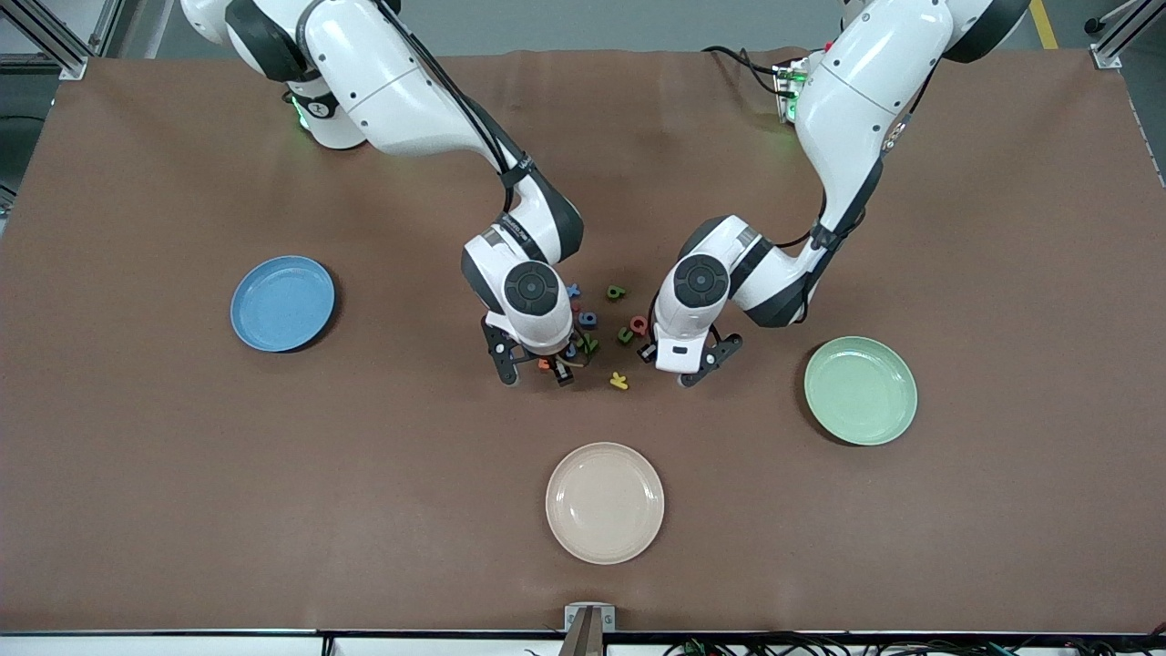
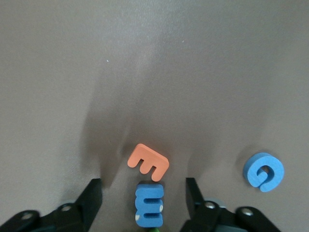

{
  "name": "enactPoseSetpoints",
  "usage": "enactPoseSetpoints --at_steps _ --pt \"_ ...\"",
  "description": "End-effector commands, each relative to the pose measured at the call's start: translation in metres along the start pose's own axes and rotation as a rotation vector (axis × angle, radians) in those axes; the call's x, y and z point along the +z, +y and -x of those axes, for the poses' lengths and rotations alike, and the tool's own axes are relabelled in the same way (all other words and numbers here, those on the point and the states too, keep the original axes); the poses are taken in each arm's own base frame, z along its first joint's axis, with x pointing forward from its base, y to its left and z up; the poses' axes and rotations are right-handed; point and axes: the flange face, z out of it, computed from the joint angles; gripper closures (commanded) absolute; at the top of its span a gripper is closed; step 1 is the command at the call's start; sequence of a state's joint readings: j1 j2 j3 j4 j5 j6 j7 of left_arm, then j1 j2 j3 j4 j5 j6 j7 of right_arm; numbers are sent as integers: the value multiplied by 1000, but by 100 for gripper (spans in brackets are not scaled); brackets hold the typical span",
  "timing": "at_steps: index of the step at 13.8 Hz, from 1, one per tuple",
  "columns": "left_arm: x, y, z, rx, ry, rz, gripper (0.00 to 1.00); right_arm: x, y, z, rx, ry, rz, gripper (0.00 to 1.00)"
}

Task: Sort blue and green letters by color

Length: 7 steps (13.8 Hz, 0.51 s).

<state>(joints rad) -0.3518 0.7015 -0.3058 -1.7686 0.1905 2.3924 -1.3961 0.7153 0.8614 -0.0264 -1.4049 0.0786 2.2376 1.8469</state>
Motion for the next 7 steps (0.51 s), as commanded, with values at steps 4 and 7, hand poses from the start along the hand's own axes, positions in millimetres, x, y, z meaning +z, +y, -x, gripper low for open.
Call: enactPoseSetpoints --at_steps 4,7 --pt "-37 -8 -19 -19 42 -2 100 1 -7 10 22 -2 -18 26" --pt "-76 -14 -31 -20 68 -4 100 2 -4 18 14 -4 -20 27"
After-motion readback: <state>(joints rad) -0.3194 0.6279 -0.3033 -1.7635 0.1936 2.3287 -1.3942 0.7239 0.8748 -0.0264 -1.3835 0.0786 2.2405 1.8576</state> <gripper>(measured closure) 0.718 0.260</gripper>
